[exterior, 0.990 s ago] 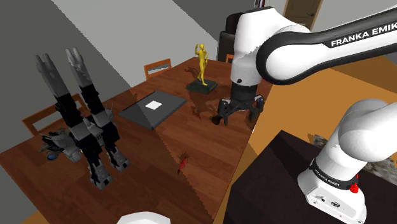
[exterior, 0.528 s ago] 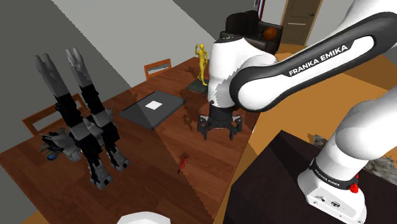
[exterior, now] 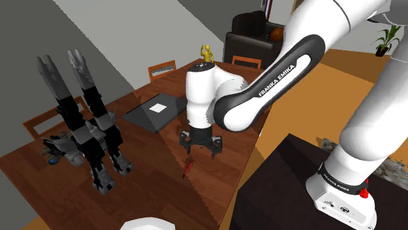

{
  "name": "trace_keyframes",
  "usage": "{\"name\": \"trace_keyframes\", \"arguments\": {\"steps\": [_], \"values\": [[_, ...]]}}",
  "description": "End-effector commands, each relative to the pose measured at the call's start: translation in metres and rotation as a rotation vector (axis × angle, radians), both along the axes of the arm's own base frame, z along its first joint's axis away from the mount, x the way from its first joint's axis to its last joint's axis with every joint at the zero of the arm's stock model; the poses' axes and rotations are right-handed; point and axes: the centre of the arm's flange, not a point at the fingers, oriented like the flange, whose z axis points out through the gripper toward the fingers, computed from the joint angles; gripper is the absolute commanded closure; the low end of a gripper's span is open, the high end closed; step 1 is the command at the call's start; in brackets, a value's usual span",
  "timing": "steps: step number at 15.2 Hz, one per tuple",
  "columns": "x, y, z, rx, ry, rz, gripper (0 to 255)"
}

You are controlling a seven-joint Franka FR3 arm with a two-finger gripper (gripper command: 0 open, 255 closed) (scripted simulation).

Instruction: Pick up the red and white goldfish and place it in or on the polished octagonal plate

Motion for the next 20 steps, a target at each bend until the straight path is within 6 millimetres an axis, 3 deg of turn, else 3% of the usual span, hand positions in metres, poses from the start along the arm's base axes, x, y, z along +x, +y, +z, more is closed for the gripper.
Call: {"name": "trace_keyframes", "arguments": {"steps": [1,4,11,19,20], "values": [[0.013,0.014,-0.019,0.005,-0.007,-0.055,0],[0.034,0.033,-0.04,0.011,-0.012,-0.124,0],[0.035,0.034,-0.077,0.011,-0.012,-0.124,0],[0.035,0.034,-0.08,0.011,-0.012,-0.124,0],[0.035,0.034,-0.08,0.011,-0.012,-0.124,255]]}}
